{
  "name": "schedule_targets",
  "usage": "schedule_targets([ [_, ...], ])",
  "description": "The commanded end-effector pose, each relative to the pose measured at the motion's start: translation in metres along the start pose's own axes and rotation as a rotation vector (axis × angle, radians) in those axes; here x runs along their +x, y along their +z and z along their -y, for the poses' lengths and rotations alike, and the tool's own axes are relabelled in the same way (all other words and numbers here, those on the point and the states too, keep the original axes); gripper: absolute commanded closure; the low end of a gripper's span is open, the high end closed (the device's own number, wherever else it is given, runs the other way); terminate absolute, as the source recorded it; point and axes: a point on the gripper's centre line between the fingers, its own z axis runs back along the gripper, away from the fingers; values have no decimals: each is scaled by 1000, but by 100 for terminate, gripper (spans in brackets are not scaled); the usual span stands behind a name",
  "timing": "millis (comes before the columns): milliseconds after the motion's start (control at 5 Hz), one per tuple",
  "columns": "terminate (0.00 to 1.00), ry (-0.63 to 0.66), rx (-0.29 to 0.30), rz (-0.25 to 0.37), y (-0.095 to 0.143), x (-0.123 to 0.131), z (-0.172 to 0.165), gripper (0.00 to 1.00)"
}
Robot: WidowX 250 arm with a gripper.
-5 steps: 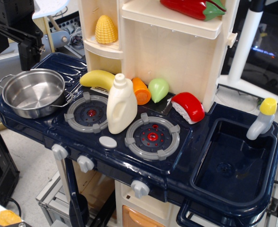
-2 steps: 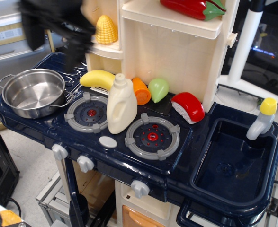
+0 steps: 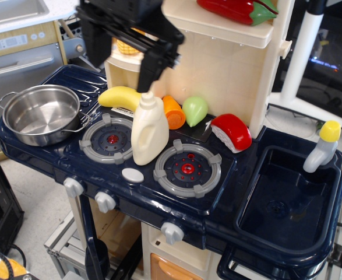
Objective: Put detergent in sink
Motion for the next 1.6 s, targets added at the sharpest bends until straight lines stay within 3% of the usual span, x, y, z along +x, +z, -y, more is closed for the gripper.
schedule_targets([
  [0,0,-18,-45,74,-17,22,4,0],
  [600,0,3,-158,121,-62,36,16,0],
  [800,0,22,-157,116,-76,31,19,0],
  [1000,0,49,-147,92,-77,28,21,100],
  [1200,0,68,-145,70,-70,29,25,100],
  [1400,0,110,-129,24,-41,32,46,100],
])
